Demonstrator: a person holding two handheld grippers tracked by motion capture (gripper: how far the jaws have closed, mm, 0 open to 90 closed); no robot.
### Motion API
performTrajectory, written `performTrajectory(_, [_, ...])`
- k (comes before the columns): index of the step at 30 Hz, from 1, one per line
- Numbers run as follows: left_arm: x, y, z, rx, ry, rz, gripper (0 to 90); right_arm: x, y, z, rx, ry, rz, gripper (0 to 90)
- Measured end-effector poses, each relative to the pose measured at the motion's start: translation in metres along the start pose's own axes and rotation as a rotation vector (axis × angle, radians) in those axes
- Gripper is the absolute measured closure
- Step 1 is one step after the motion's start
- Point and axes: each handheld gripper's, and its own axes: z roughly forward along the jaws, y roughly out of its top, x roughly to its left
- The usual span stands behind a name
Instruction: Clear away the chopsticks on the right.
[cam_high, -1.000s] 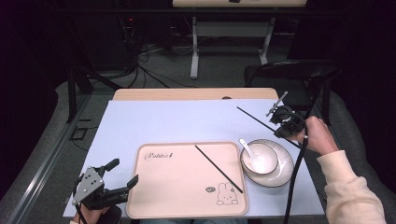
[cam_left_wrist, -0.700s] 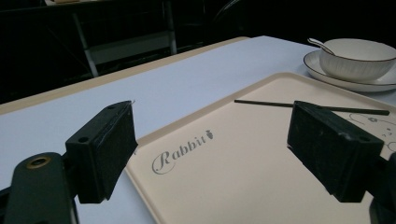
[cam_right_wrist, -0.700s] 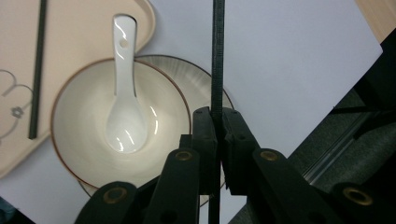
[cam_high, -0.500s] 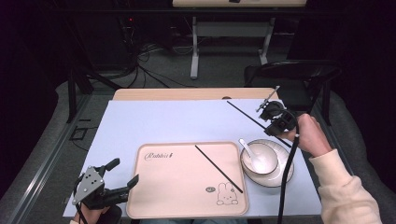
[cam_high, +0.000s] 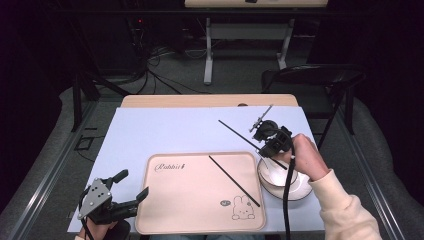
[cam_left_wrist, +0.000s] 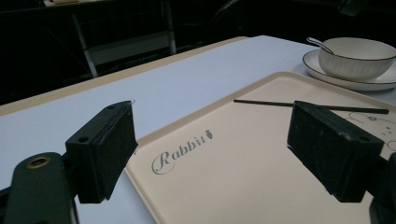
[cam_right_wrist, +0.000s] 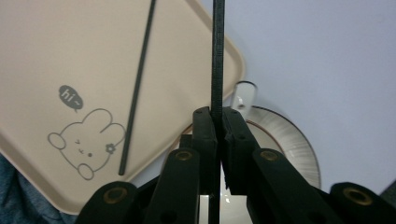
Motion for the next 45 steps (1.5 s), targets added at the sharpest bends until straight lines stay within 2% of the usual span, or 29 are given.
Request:
performTrajectory(1, [0.000,0.000,0.000,0.000,0.000,0.000,15.4,0.000,0.000,0.000,0.000,0.000,0.000,85.0])
performTrajectory(6, [0.000,0.000,-0.001,-0.003,0.000,0.001,15.4,0.019,0.006,0.016,0.010,0.024,-0.006,85.0])
performTrajectory(10, [0.000,0.000,0.000,-0.001,0.000,0.002,15.4,0.025,0.005,0.024,0.007,0.030,0.021,85.0])
performTrajectory(15, [0.000,0.000,0.000,-0.002,0.000,0.004,15.4,0.033,0.003,0.030,0.008,0.035,0.029,85.0])
performTrajectory(20, [0.000,0.000,0.000,-0.005,-0.001,0.002,15.4,0.038,0.001,0.037,-0.019,0.059,0.077,85.0])
performTrajectory(21, [0.000,0.000,0.000,-0.004,-0.001,0.006,15.4,0.041,0.000,0.043,-0.023,0.064,0.093,85.0])
performTrajectory(23, [0.000,0.000,0.000,-0.003,-0.002,0.005,15.4,0.044,0.001,0.047,-0.009,0.047,0.097,84.9])
performTrajectory(25, [0.000,0.000,0.000,-0.004,-0.003,0.005,15.4,0.047,0.000,0.056,-0.016,0.070,0.129,85.0])
performTrajectory(27, [0.000,0.000,0.000,0.002,-0.003,0.006,15.4,0.048,0.000,0.060,-0.007,0.067,0.133,85.0])
performTrajectory(28, [0.000,0.000,0.000,0.002,-0.005,0.008,15.4,0.051,0.000,0.070,0.021,0.067,0.138,84.9])
performTrajectory(31, [0.000,0.000,0.000,0.001,-0.003,0.009,15.4,0.055,0.000,0.079,0.034,0.074,0.141,84.9])
performTrajectory(34, [0.000,0.000,0.000,-0.002,-0.002,0.007,15.4,0.057,0.001,0.098,0.067,0.065,0.141,84.9])
performTrajectory(40, [0.000,0.000,0.000,-0.002,-0.004,0.006,15.4,0.056,-0.003,0.112,0.104,0.062,0.149,84.9])
performTrajectory(42, [0.001,0.000,0.000,0.000,-0.004,0.009,15.4,0.057,-0.003,0.116,0.117,0.055,0.130,84.9])
performTrajectory(45, [0.000,0.000,0.000,-0.002,-0.004,0.007,15.4,0.060,-0.004,0.120,0.134,0.059,0.137,84.9])
